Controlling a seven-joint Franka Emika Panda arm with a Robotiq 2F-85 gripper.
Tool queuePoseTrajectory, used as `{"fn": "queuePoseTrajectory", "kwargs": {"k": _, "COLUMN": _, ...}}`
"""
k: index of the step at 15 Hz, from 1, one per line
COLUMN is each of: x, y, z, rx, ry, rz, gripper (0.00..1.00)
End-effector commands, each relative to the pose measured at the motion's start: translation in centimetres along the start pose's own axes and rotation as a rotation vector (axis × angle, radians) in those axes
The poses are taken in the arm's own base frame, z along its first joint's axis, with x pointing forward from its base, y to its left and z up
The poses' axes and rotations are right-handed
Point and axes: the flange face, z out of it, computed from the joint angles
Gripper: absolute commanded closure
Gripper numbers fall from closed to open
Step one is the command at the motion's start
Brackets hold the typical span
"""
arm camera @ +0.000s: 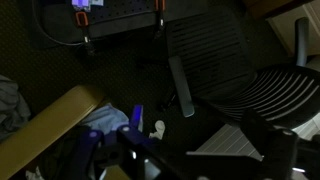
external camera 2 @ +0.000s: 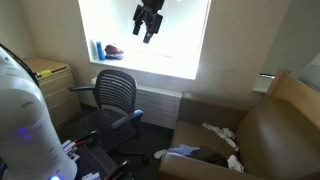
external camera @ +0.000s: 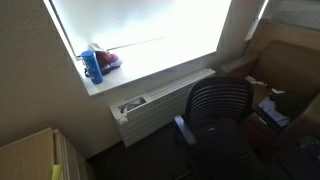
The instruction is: Pick up the blue shirt and hang it on the back of the chair
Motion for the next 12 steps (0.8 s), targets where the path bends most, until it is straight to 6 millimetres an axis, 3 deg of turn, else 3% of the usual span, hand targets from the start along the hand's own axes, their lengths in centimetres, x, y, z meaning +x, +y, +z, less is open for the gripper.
{"fn": "queuePoseTrajectory", "kwargs": {"k": 1, "x": 0.0, "y": 0.0, "z": 0.0, "rx": 0.000, "ry": -0.001, "rz": 0.000, "gripper": 0.00}}
{"fn": "queuePoseTrajectory", "kwargs": {"k": 4, "x": 4.4, "y": -1.1, "z": 1.8, "rx": 0.011, "ry": -0.046, "rz": 0.083, "gripper": 0.00}}
{"fn": "queuePoseTrajectory", "kwargs": {"k": 6, "x": 8.2, "y": -4.2, "z": 1.0, "rx": -0.009, "ry": 0.028, "rz": 0.065, "gripper": 0.00}}
{"fn": "queuePoseTrajectory", "kwargs": {"k": 8, "x": 10.4, "y": -7.4, "z": -0.3, "rx": -0.016, "ry": 0.066, "rz": 0.043, "gripper": 0.00}}
{"fn": "queuePoseTrajectory", "kwargs": {"k": 9, "x": 10.2, "y": -9.4, "z": -0.7, "rx": -0.014, "ry": 0.026, "rz": 0.024, "gripper": 0.00}}
{"fn": "queuePoseTrajectory", "kwargs": {"k": 10, "x": 8.9, "y": -6.6, "z": 0.7, "rx": -0.024, "ry": 0.056, "rz": 0.036, "gripper": 0.00}}
{"fn": "queuePoseTrajectory", "kwargs": {"k": 12, "x": 9.7, "y": -7.9, "z": 0.8, "rx": -0.031, "ry": 0.052, "rz": 0.028, "gripper": 0.00}}
